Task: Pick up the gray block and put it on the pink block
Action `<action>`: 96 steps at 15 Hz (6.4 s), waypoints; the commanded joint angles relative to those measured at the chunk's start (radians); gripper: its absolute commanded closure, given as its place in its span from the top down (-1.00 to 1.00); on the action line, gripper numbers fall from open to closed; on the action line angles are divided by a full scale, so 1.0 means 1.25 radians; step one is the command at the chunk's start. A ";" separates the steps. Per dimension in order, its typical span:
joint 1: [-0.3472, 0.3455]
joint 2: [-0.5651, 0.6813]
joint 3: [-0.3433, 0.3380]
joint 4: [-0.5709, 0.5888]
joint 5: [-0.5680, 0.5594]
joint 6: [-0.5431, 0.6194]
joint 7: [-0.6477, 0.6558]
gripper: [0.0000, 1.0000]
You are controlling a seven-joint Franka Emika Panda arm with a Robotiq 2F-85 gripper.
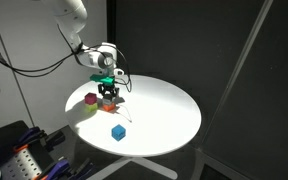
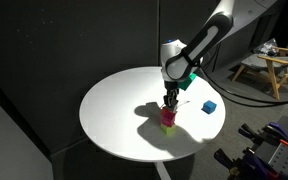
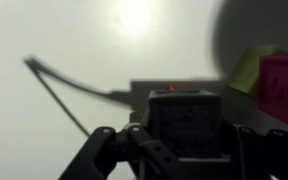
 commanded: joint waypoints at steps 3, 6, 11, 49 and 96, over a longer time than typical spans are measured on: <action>0.005 -0.027 -0.003 0.036 -0.014 -0.062 0.007 -0.50; 0.010 -0.050 -0.001 0.044 -0.015 -0.088 0.014 -0.50; 0.022 -0.103 0.004 0.029 -0.015 -0.137 0.024 -0.50; 0.086 -0.144 0.063 -0.072 -0.056 -0.170 0.026 0.65; -0.043 -0.598 0.040 -0.300 0.103 -0.308 0.252 1.00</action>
